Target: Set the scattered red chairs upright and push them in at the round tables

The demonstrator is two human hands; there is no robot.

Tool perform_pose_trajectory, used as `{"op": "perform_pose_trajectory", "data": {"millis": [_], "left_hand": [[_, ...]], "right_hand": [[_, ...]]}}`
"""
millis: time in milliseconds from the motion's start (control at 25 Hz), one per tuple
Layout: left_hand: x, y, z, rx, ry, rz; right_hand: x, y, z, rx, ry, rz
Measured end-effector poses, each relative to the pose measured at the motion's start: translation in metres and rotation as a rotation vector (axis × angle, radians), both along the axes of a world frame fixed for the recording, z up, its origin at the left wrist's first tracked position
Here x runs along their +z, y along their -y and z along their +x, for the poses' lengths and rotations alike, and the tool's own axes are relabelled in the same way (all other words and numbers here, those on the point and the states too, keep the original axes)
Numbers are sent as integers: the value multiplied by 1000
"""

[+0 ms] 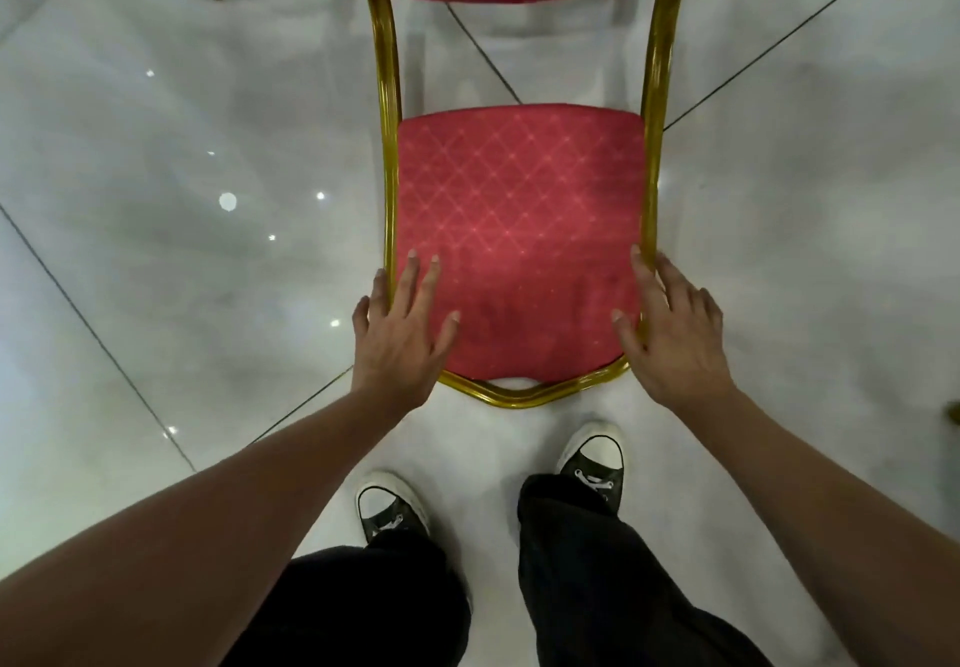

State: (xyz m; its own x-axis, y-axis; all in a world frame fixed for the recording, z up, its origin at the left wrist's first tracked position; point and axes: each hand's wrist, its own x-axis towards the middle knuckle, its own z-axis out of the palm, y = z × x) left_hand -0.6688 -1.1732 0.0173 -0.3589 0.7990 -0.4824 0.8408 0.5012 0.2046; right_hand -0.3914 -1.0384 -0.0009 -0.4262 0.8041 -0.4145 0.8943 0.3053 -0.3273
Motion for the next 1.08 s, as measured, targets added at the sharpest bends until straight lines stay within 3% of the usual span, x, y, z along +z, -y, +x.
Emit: {"op": "perform_pose_trajectory", "data": {"millis": [200, 400, 600, 800, 1080], "left_hand": [[-68, -15, -27, 91, -70, 0], [-102, -14, -33, 245, 199, 40], [-102, -12, -46, 235, 286, 84], [-55, -5, -47, 241, 239, 73], [91, 9, -31, 253, 175, -31]], "right_hand": [[-67, -18, -11, -37, 111, 35], [-84, -18, -22, -188, 46, -145], [-80, -21, -21, -259, -53, -253], [-37, -13, -23, -261, -24, -278], [107, -1, -16, -270, 43, -300]]}}
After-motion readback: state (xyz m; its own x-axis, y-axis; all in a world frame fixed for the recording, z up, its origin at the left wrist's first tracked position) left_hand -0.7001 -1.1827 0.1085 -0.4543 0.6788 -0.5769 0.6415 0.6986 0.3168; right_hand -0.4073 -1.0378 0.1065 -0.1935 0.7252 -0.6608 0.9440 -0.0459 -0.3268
